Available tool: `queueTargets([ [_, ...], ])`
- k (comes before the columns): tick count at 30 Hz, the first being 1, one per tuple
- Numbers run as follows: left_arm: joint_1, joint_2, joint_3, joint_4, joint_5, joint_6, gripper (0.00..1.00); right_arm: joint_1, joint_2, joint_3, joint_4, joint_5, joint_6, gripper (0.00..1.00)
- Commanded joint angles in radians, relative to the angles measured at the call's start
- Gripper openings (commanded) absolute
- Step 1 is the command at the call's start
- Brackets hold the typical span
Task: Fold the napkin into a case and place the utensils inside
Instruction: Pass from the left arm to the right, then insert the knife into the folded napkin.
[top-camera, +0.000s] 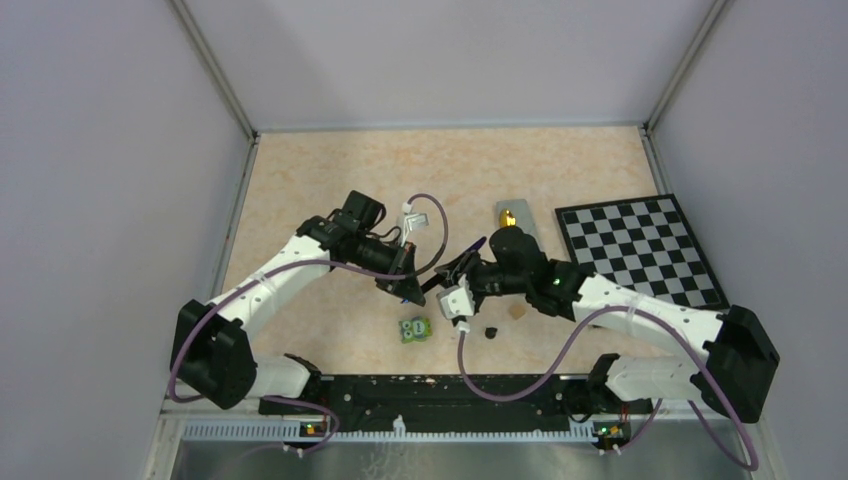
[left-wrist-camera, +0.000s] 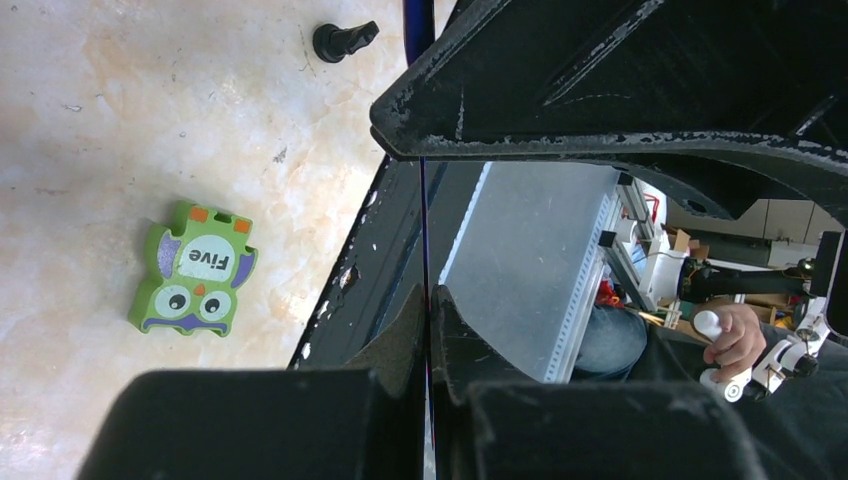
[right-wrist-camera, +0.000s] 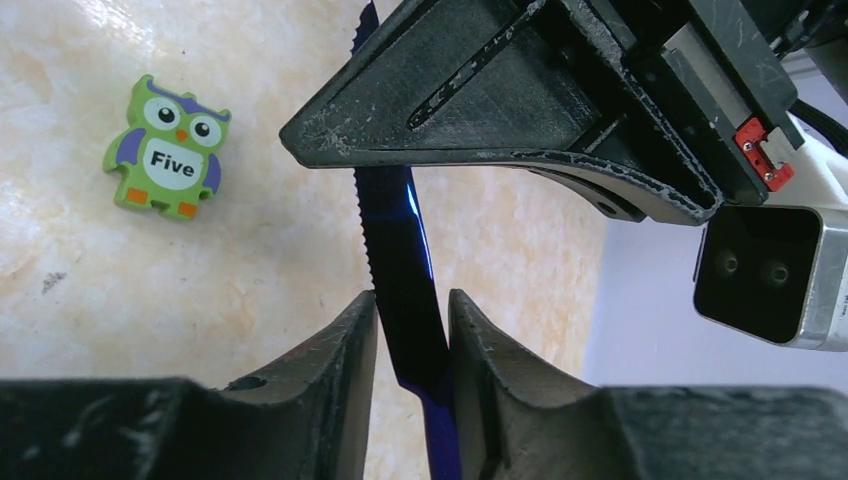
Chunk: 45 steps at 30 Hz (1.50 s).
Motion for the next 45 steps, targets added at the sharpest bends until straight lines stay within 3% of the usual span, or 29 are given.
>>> queueTargets([
  [1, -0.004, -0.006, 0.005, 0.021, 0.055, 0.034, 0.0, 0.013, 0.014, 0.044, 0.026, 0.004, -0.008, 0.29],
  [7, -0.005, -0.003, 0.013, 0.021, 0.063, 0.033, 0.0, 0.019, 0.023, 0.049, 0.021, 0.03, -0.014, 0.03],
  [9, -0.004, -0.003, 0.026, 0.011, 0.055, 0.035, 0.04, 0.019, 0.023, 0.04, 0.033, 0.049, -0.006, 0.0],
  [12, 0.007, -0.018, 0.052, 0.021, -0.016, 0.005, 0.44, 0.019, 0.013, -0.005, 0.125, 0.121, 0.091, 0.0],
  [13, 0.032, -0.032, 0.059, 0.033, -0.044, -0.013, 0.52, 0.014, 0.01, -0.024, 0.162, 0.142, 0.131, 0.0],
  [17, 0.233, -0.088, 0.046, 0.122, -0.114, -0.131, 0.63, -0.112, -0.012, -0.088, 0.338, 0.145, 0.481, 0.0],
  [18, 0.306, -0.108, 0.025, 0.16, -0.128, -0.184, 0.8, -0.16, -0.014, -0.101, 0.39, 0.148, 0.595, 0.0],
  [20, 0.407, -0.159, -0.045, 0.268, -0.145, -0.312, 0.87, -0.244, -0.019, -0.14, 0.5, 0.208, 0.791, 0.0],
  [22, 0.416, -0.227, -0.181, 0.526, -0.114, -0.492, 0.88, -0.331, -0.007, -0.168, 0.61, 0.364, 0.975, 0.0],
  [24, 0.365, -0.276, -0.279, 0.734, -0.119, -0.623, 0.87, -0.39, 0.038, -0.118, 0.589, 0.561, 1.128, 0.0],
  [29, 0.051, -0.296, -0.366, 1.019, -0.372, -0.688, 0.86, -0.507, 0.232, 0.131, 0.399, 0.693, 1.271, 0.0],
  [32, -0.123, -0.193, -0.377, 1.153, -0.441, -0.694, 0.82, -0.568, 0.357, 0.246, 0.336, 0.65, 1.337, 0.0],
  [36, -0.255, -0.012, -0.312, 1.233, -0.484, -0.667, 0.7, -0.591, 0.489, 0.331, 0.323, 0.614, 1.35, 0.0],
  [40, -0.332, 0.161, -0.234, 1.303, -0.501, -0.608, 0.59, -0.597, 0.548, 0.331, 0.37, 0.609, 1.339, 0.0],
  [43, -0.343, 0.294, -0.19, 1.386, -0.439, -0.641, 0.4, -0.601, 0.576, 0.322, 0.402, 0.587, 1.319, 0.0],
  [45, -0.35, 0.377, -0.163, 1.437, -0.411, -0.663, 0.36, -0.605, 0.591, 0.317, 0.413, 0.587, 1.32, 0.0],
])
